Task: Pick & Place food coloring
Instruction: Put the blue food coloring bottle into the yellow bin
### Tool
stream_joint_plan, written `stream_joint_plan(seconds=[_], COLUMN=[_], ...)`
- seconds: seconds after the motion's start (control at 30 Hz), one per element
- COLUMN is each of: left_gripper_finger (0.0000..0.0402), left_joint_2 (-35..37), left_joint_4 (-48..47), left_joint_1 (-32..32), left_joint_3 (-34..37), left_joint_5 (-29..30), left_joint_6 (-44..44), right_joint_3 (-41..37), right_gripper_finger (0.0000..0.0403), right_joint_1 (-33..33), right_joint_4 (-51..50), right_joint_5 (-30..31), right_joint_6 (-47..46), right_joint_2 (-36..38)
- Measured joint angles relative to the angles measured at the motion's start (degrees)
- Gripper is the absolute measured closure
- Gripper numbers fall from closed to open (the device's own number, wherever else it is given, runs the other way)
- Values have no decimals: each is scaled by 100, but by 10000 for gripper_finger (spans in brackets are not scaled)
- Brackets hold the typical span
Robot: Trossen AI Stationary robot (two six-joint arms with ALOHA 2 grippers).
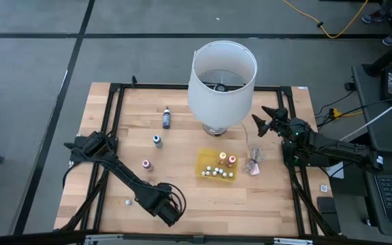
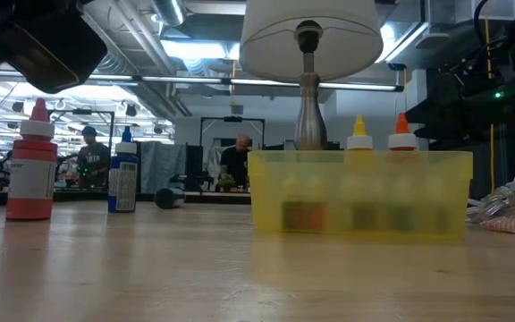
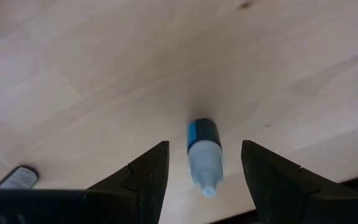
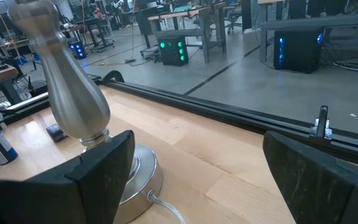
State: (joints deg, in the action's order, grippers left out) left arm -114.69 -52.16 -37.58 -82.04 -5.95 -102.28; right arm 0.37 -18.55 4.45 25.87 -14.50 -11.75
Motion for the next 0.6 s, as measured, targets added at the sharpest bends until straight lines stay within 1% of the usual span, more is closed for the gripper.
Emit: stream_joint_plan(seconds=[0.07,0.17,0.47,0.6], left_gripper_finger=[211,226,315,338], left_joint_2=[0,0,0,4], left_joint_4=[1,-2,-33,-35], left_joint_1=[0,0,0,2], left_joint_3=[0,0,0,0], left_joint_5=[-98,-179,-175,-175], left_joint_6=[3,62,196,255], right_joint_3=[-1,-1,0,-1], right_gripper_finger=[47,47,47,47], right_joint_1=[-1,0,0,1], right_joint_4=[2,2,2,2], right_joint_5=[0,0,0,0], right_joint_6=[0,0,0,0], right_joint_2=[0,0,0,0])
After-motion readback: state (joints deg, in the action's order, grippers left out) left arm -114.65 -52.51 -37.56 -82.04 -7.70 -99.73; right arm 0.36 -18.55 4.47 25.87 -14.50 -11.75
